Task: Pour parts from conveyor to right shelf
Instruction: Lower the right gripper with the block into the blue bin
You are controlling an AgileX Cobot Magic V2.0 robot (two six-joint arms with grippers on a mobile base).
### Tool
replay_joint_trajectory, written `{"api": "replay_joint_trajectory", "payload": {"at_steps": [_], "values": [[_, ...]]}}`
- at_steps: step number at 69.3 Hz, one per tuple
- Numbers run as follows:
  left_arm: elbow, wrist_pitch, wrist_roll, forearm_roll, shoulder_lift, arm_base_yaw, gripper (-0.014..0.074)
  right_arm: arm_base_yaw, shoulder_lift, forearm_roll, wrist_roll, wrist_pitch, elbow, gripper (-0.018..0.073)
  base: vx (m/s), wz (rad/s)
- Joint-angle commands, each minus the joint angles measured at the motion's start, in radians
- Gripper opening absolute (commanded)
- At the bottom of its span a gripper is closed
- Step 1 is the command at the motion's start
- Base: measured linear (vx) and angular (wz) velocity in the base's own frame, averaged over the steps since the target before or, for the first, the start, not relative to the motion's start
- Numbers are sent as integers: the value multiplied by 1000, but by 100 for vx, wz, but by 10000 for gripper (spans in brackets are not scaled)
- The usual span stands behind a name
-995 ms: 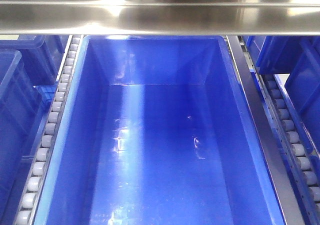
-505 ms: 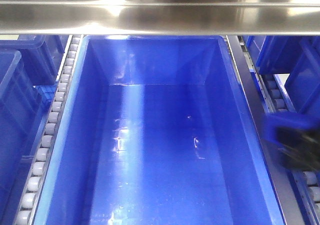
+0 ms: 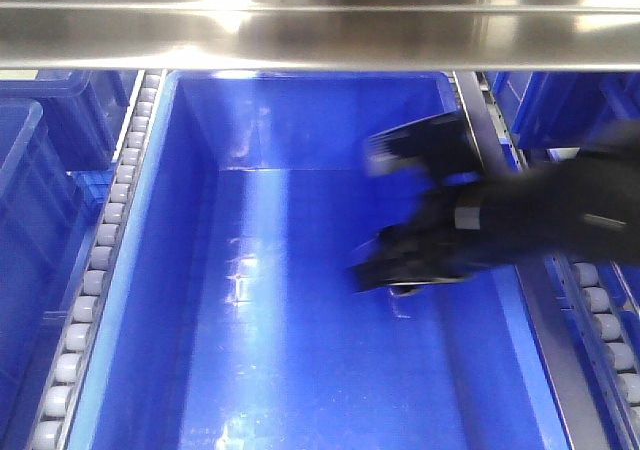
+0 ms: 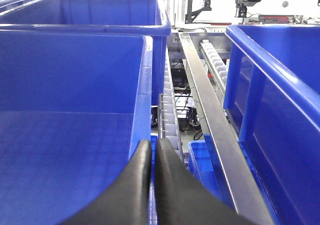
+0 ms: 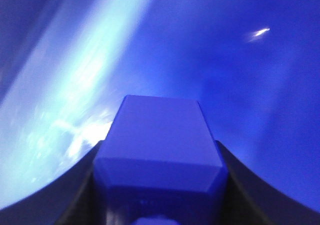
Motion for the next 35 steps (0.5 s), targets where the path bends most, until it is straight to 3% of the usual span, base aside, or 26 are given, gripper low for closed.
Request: {"api": "replay_joint_trajectory", "payload": {"at_steps": [1, 18, 35], "values": [[-20, -79, -8, -7, -12, -5, -6, 29, 59, -15, 3, 14, -105, -5, 0, 0], [-20, -79, -8, -7, -12, -5, -6, 62, 306, -28, 1, 145, -317, -5, 0, 0], [-20, -79, -8, -7, -12, -5, -6, 61, 442, -60, -2, 206, -410, -5, 0, 0]]}}
